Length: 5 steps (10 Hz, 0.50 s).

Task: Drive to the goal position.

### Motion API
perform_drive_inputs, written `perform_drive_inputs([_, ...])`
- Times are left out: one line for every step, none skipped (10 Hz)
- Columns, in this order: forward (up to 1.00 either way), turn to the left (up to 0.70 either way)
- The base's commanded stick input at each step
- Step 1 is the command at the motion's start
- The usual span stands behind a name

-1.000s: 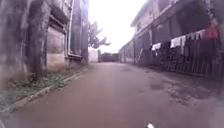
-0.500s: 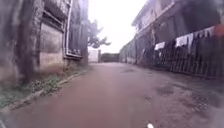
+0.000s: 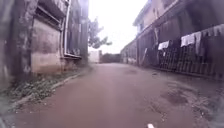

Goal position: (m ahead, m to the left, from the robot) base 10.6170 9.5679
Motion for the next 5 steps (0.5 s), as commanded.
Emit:
perform_drive_inputs([0.7,0.0])
perform_drive_inputs([0.7,0.0])
perform_drive_inputs([0.7,0.0])
perform_drive_inputs([0.7,0.0])
perform_drive_inputs([0.7,0.0])
